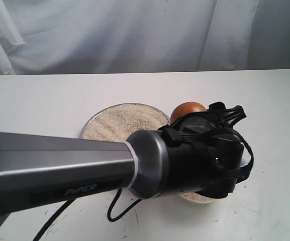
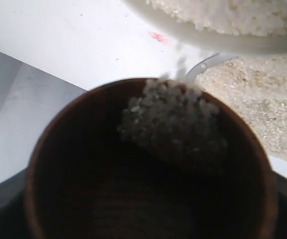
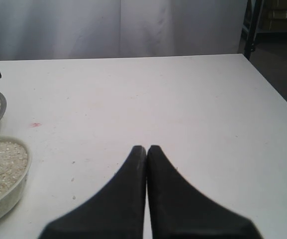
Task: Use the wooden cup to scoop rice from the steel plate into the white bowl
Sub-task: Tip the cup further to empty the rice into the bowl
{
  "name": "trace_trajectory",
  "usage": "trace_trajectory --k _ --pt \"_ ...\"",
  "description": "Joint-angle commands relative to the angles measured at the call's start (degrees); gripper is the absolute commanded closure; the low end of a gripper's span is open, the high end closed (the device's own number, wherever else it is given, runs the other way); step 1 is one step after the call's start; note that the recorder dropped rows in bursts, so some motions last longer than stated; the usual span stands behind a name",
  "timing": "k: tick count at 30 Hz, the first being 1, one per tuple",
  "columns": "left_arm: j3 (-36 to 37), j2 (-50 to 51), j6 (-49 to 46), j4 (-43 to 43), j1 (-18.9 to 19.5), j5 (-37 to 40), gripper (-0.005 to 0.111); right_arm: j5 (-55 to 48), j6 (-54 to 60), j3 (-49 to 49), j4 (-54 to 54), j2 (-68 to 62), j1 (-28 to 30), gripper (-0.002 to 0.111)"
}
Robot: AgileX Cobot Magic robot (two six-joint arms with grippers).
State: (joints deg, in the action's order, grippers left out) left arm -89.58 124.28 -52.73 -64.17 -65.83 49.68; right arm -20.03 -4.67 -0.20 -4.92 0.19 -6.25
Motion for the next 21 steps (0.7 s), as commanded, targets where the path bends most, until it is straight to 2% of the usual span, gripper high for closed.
trace_trajectory --k 1,10,21 --pt "0.1 0.0 -0.4 -1.2 -0.4 0.7 0.107 0.3 0.0 0.2 0.2 -0.2 0.0 0.108" --pt "0.1 0.0 -4.7 -1.2 -0.4 1.4 0.107 0.3 0.0 0.2 0.2 -0.2 0.0 0.108" --pt "0.1 0.0 -4.8 -2.6 -0.4 1.4 0.107 0.3 0.0 0.2 0.2 -0.2 0.0 0.108"
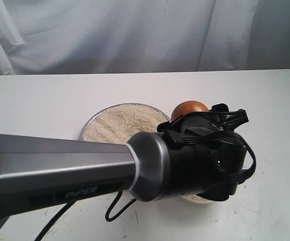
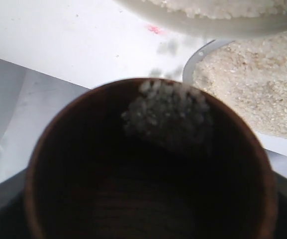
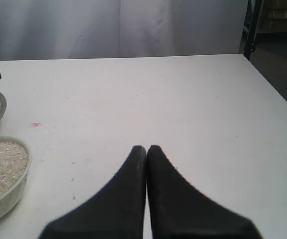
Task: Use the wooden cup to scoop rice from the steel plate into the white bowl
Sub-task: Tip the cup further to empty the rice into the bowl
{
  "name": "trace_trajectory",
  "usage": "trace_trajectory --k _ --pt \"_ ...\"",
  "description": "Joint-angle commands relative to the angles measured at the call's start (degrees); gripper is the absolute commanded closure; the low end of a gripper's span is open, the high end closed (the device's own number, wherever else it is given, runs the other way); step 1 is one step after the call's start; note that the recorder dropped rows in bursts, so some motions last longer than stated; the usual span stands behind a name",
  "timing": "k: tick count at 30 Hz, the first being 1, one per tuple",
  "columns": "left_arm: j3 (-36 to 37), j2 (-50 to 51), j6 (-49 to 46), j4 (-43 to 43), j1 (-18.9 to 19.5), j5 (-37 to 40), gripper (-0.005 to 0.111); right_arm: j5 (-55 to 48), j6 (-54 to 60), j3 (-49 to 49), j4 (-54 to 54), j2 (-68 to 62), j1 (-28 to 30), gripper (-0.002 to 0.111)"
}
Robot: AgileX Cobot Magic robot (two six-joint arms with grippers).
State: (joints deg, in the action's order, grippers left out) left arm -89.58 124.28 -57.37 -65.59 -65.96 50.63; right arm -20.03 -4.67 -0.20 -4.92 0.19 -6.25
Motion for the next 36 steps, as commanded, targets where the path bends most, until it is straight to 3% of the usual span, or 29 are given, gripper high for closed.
trace_trajectory --k 1,36 --pt "0.1 0.0 -0.2 -1.2 -0.3 0.4 0.107 0.3 0.0 0.2 0.2 -0.2 0.0 0.108" --pt "0.1 -0.3 -5.9 -5.2 -1.0 -1.4 0.107 0.3 0.0 0.2 0.2 -0.2 0.0 0.108"
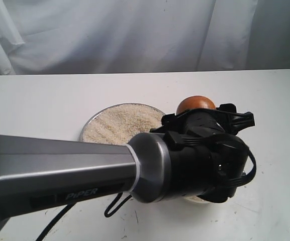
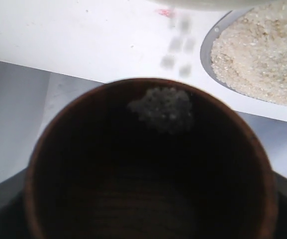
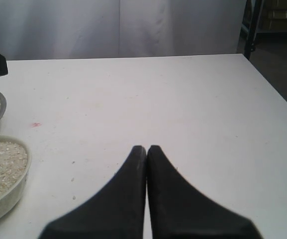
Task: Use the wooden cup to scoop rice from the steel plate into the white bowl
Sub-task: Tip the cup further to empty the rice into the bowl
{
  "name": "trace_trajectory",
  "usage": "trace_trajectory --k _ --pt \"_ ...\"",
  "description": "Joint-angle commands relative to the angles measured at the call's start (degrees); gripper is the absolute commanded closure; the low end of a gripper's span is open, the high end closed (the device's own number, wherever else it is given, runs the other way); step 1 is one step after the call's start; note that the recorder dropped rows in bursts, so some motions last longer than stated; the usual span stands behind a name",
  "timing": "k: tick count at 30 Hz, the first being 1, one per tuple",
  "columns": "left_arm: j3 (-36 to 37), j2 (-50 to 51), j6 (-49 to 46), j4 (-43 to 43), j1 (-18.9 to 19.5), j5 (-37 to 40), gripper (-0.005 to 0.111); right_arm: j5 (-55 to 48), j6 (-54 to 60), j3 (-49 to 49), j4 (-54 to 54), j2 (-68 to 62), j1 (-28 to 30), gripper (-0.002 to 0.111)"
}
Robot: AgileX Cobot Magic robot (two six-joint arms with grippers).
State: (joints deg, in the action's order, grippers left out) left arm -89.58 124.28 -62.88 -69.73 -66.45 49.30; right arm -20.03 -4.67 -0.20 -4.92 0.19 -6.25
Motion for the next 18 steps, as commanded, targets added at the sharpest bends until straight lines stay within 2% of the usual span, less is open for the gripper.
trace_trajectory --k 1,18 --pt "0.1 -0.3 -0.3 -1.1 -0.5 -0.1 0.107 0.3 0.0 0.2 0.2 -0.2 0.0 0.108" --pt "0.1 -3.7 -0.3 -0.6 -1.8 1.0 0.107 0.3 0.0 0.2 0.2 -0.2 0.0 0.108"
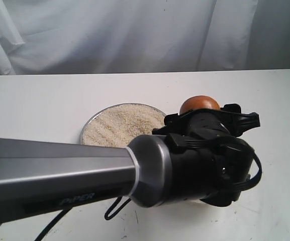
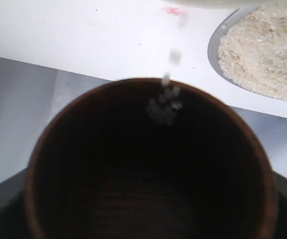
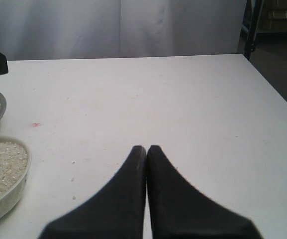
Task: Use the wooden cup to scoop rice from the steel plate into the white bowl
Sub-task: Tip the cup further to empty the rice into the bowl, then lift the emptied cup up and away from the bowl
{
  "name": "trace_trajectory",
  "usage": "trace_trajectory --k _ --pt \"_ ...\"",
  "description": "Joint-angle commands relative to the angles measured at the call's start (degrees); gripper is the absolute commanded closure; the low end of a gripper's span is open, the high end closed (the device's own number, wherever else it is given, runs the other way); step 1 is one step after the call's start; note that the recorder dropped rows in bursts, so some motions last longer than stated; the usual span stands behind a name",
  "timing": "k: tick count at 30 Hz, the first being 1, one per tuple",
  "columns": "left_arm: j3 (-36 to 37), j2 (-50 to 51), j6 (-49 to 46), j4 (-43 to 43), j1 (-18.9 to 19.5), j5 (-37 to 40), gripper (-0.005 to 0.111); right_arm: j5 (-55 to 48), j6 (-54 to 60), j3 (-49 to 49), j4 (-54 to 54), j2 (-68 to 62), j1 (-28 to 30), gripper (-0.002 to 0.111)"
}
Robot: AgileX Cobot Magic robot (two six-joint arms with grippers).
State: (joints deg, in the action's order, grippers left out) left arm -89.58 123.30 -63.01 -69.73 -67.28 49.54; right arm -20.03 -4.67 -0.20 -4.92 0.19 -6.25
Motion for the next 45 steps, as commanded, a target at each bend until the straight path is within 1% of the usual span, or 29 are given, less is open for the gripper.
trace_trajectory --k 1,9,16,20,23,27,30,31,32,35,38,39,45 --pt "0.2 -2.9 -0.1 -0.6 -0.9 0.6 0.107 0.3 0.0 0.2 0.2 -0.2 0.0 0.108" --pt "4.1 -4.0 -0.2 -2.1 -1.5 0.0 0.107 0.3 0.0 0.2 0.2 -0.2 0.0 0.108" --pt "4.2 -4.0 0.1 -2.3 -1.2 -0.3 0.107 0.3 0.0 0.2 0.2 -0.2 0.0 0.108" --pt "4.2 -4.0 3.3 -3.8 1.1 -3.5 0.107 0.3 0.0 0.2 0.2 -0.2 0.0 0.108" --pt "4.2 -4.0 3.3 -3.4 1.7 -2.9 0.107 0.3 0.0 0.2 0.2 -0.2 0.0 0.108" --pt "4.2 -4.0 9.7 -2.8 1.7 -3.8 0.107 0.3 0.0 0.2 0.2 -0.2 0.0 0.108" --pt "4.0 -4.1 18.6 -2.2 2.0 -5.4 0.107 0.3 0.0 0.2 0.2 -0.2 0.0 0.108" --pt "4.0 -4.6 21.2 -0.9 2.2 -6.4 0.107 0.3 0.0 0.2 0.2 -0.2 0.0 0.108" --pt "4.0 -5.4 24.3 2.4 2.7 -8.2 0.107 0.3 0.0 0.2 0.2 -0.2 0.0 0.108" --pt "4.0 -7.9 28.3 9.9 4.1 -11.1 0.107 0.3 0.0 0.2 0.2 -0.2 0.0 0.108" --pt "4.0 -10.4 29.8 19.5 6.6 -14.4 0.107 0.3 0.0 0.2 0.2 -0.2 0.0 0.108" --pt "4.0 -11.3 29.8 24.4 7.5 -15.4 0.107 0.3 0.0 0.2 0.2 -0.2 0.0 0.108" --pt "4.0 -16.1 29.8 39.0 12.2 -18.7 0.107 0.3 0.0 0.2 0.2 -0.2 0.0 0.108"
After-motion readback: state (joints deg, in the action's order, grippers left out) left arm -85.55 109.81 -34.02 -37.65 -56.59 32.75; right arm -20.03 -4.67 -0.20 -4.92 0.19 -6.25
